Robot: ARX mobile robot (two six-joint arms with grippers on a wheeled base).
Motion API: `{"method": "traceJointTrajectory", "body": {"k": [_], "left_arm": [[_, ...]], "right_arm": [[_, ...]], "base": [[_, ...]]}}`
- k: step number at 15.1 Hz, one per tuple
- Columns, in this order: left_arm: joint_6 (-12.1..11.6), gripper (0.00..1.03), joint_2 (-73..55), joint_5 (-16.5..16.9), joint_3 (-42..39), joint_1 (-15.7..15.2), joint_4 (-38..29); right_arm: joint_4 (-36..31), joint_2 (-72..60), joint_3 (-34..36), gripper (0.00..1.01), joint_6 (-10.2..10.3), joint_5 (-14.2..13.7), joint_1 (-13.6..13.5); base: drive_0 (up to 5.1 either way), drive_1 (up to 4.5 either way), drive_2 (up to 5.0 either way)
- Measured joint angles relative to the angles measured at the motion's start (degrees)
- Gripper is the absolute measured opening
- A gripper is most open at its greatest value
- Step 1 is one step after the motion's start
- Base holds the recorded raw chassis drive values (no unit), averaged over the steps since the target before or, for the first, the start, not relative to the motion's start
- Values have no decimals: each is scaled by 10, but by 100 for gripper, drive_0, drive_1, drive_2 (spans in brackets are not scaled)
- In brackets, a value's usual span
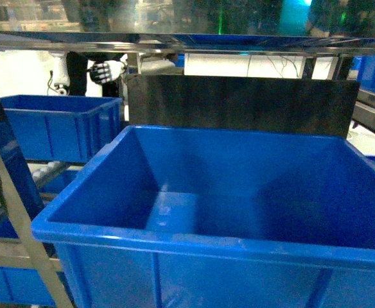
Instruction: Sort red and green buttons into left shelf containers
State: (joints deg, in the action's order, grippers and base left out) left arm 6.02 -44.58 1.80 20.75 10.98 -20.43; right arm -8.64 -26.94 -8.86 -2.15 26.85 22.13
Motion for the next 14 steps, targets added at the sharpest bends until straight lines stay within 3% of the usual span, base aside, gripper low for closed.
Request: {"method": "traceJointTrajectory", "body": {"k": [8,10,14], "left_arm": [[0,29,-2,-1,0,0,0],[0,29,-2,-1,0,0,0],[0,29,-2,-1,0,0,0]], "right_arm": [[-11,-10,0,29,0,0,0],[-65,-66,4,29,-8,-2,-34],[-194,-212,17,29,-16,-42,-152]], "base": [[3,36,-30],[0,0,0],[0,0,0]]}}
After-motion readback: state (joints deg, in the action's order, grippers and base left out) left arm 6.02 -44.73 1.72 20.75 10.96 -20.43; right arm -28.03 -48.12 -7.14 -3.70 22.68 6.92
